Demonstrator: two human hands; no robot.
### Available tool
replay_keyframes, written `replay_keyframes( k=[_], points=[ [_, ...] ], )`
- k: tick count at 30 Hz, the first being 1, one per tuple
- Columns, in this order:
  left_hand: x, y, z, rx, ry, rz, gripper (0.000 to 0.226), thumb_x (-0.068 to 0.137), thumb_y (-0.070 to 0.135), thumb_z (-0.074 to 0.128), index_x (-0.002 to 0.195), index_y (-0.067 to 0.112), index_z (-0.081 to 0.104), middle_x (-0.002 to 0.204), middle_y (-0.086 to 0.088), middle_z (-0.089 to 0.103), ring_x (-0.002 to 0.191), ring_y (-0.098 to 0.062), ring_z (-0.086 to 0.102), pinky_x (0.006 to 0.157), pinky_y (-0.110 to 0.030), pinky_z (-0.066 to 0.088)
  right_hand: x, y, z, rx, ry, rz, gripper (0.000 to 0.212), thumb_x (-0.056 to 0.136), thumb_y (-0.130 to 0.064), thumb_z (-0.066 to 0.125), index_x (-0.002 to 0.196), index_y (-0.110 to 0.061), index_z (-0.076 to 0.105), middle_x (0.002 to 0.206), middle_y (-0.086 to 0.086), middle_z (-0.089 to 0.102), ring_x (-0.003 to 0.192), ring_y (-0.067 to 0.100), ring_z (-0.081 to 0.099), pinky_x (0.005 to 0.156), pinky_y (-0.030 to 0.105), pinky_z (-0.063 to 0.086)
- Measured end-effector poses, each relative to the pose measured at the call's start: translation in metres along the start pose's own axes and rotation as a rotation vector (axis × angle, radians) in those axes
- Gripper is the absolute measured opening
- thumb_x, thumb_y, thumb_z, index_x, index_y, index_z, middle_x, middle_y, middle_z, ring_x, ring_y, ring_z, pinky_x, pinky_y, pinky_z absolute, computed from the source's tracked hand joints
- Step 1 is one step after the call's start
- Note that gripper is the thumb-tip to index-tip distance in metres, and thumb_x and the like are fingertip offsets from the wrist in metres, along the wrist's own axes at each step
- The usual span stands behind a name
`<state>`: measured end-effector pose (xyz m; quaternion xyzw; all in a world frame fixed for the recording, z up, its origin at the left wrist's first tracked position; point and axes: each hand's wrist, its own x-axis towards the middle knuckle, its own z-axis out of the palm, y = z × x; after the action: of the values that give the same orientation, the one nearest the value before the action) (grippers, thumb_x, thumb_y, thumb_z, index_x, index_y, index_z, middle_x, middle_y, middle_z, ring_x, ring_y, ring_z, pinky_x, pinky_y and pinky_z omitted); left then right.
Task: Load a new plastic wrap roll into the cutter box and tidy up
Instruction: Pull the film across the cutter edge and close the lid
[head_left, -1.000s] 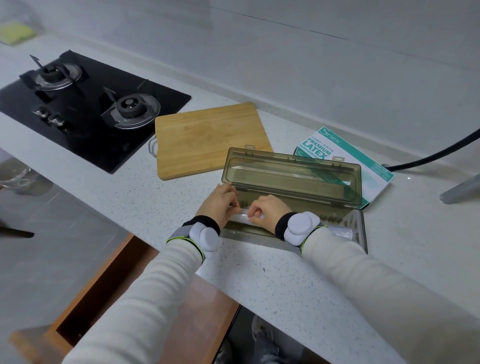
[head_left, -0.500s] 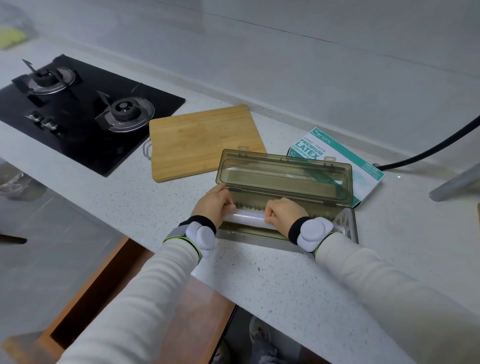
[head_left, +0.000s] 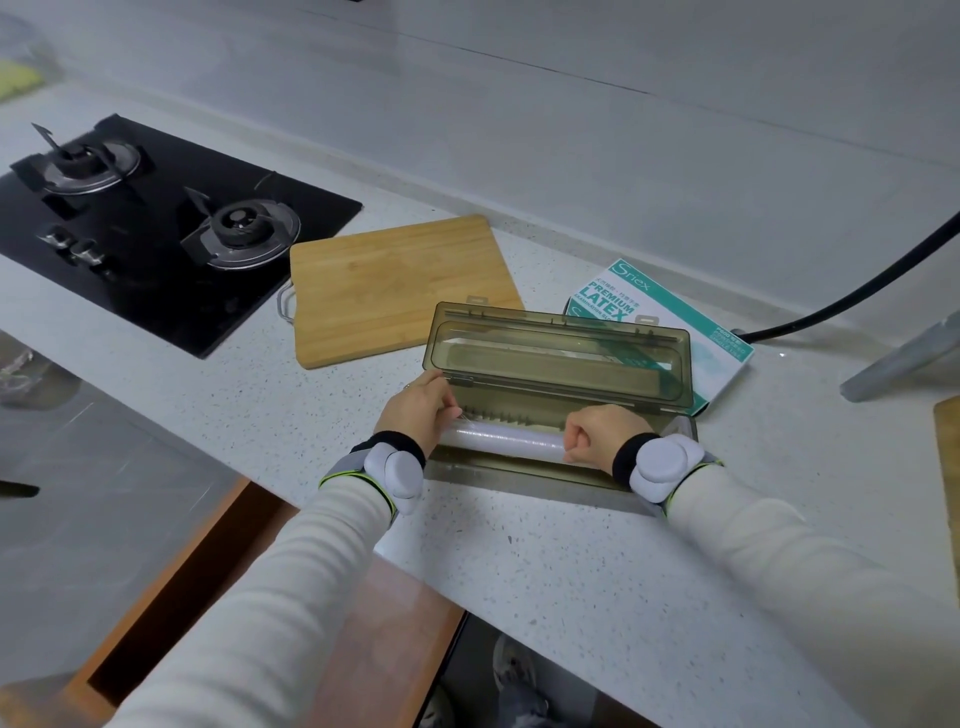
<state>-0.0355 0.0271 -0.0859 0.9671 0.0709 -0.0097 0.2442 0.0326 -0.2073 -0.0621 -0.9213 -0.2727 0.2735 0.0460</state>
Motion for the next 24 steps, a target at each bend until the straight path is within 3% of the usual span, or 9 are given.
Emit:
replay_keyframes(
  k=[7, 11, 17, 20, 24],
  points=[
    [0.001, 0.0, 0.0, 0.015, 0.013, -0.006, 0.01, 0.092, 0.017, 0.055, 0.091, 0.008, 0.059, 0.123, -0.002, 0.057, 0.112, -0.026, 0.058, 0.085, -0.032, 0.045, -0.013, 0.026, -0.006, -0.063, -0.028, 0.118, 0.009, 0.086, -0.027, 0.061, 0.08, -0.024, 0.055, 0.1, -0.002, 0.065, 0.094, 0.018, 0.059, 0.077, 0.027, 0.045],
    [0.0, 0.002, 0.002, 0.024, 0.029, -0.005, 0.009, 0.092, 0.016, 0.055, 0.091, 0.008, 0.059, 0.122, -0.003, 0.057, 0.108, -0.027, 0.059, 0.083, -0.033, 0.046, -0.021, 0.038, -0.006, -0.055, -0.005, 0.157, 0.008, 0.086, -0.027, 0.059, 0.081, -0.025, 0.054, 0.092, -0.006, 0.061, 0.084, 0.014, 0.052, 0.08, 0.029, 0.047],
    [0.002, -0.001, 0.001, 0.016, 0.059, -0.019, 0.009, 0.094, 0.017, 0.052, 0.091, 0.01, 0.056, 0.104, -0.003, 0.059, 0.083, -0.025, 0.059, 0.069, -0.027, 0.04, -0.031, 0.046, 0.0, 0.051, 0.132, 0.114, 0.004, 0.089, -0.025, 0.055, 0.085, -0.025, 0.054, 0.087, -0.01, 0.055, 0.083, 0.012, 0.052, 0.08, 0.026, 0.044],
    [0.003, 0.0, 0.002, 0.033, 0.066, -0.027, 0.009, 0.094, 0.018, 0.052, 0.091, 0.01, 0.056, 0.103, -0.002, 0.059, 0.079, -0.024, 0.058, 0.067, -0.027, 0.039, -0.036, 0.05, -0.002, -0.045, 0.104, 0.085, 0.002, 0.089, -0.025, 0.055, 0.089, -0.023, 0.056, 0.089, -0.008, 0.055, 0.092, 0.016, 0.055, 0.081, 0.025, 0.041],
    [0.004, -0.002, 0.004, 0.05, 0.071, -0.029, 0.01, 0.094, 0.02, 0.053, 0.09, 0.011, 0.056, 0.102, -0.002, 0.059, 0.076, -0.021, 0.056, 0.066, -0.026, 0.036, -0.04, 0.061, -0.006, -0.289, 0.136, 0.078, 0.014, 0.089, -0.026, 0.052, 0.092, -0.026, 0.066, 0.1, -0.006, 0.065, 0.106, 0.019, 0.047, 0.096, 0.03, 0.035]
  ],
)
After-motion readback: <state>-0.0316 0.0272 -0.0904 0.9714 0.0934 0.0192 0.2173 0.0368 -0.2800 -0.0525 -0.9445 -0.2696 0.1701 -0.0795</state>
